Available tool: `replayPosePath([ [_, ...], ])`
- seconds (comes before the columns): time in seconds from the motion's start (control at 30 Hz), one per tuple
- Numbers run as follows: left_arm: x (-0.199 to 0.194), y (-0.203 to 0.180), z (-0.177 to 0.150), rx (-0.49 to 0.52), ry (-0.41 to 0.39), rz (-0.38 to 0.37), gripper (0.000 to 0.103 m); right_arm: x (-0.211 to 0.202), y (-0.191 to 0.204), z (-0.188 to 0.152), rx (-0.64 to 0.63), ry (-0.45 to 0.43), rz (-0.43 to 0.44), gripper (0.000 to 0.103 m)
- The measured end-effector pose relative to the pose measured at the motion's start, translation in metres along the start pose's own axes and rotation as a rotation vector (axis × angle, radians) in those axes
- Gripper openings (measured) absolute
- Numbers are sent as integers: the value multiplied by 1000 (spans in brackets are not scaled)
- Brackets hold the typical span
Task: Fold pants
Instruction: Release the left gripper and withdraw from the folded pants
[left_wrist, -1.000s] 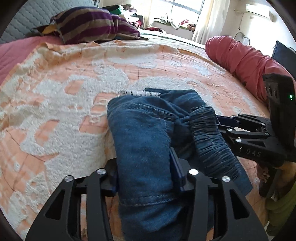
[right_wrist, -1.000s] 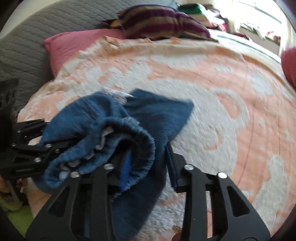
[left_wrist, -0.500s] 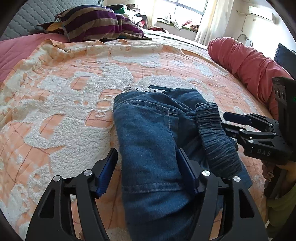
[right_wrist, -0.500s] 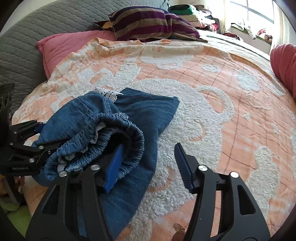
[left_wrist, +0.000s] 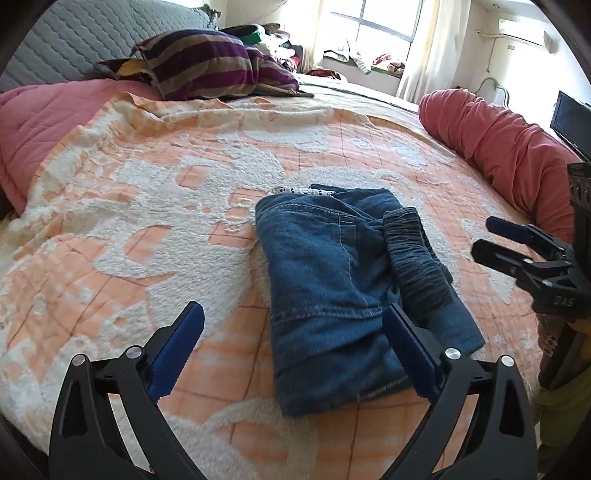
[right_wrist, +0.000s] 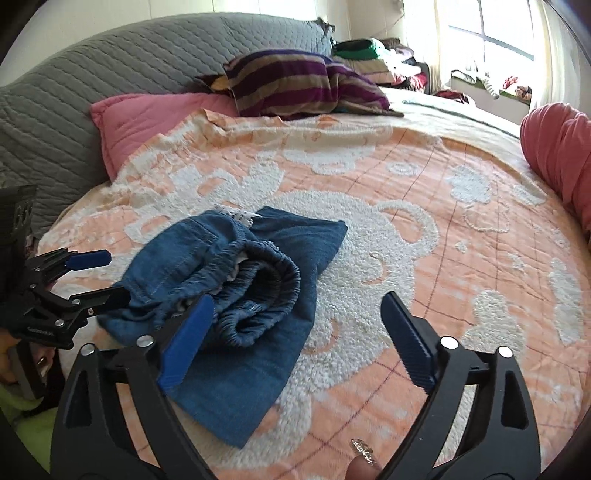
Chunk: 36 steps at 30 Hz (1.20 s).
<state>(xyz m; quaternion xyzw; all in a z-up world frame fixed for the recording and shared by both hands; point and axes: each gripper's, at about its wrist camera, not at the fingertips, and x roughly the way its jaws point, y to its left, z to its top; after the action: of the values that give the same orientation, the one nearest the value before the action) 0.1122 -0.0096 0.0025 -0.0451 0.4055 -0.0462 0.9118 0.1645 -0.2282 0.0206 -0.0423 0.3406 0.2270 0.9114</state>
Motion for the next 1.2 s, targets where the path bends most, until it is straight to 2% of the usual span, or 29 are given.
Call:
replayPosePath([
  [0.1, -13, 0, -4, -5, -14, 15, 98, -15, 5, -2, -11, -29, -6, 93],
  [0.37, -50, -3, -10, 1, -71, 59, 98, -50, 19, -4, -49, -107, -37, 94],
  [0.8, -97, -9, -25, 20, -136, 89, 98, -85, 42, -16, -70, -144, -37, 94],
  [0.97, -105, -9, -32, 25, -145, 94, 98, -94, 46, -23, -64, -163, -47, 94],
  [1.2, -99, -4, -52, 4, -95, 112, 98, -97, 49, -37, -43, -149, -48, 94],
])
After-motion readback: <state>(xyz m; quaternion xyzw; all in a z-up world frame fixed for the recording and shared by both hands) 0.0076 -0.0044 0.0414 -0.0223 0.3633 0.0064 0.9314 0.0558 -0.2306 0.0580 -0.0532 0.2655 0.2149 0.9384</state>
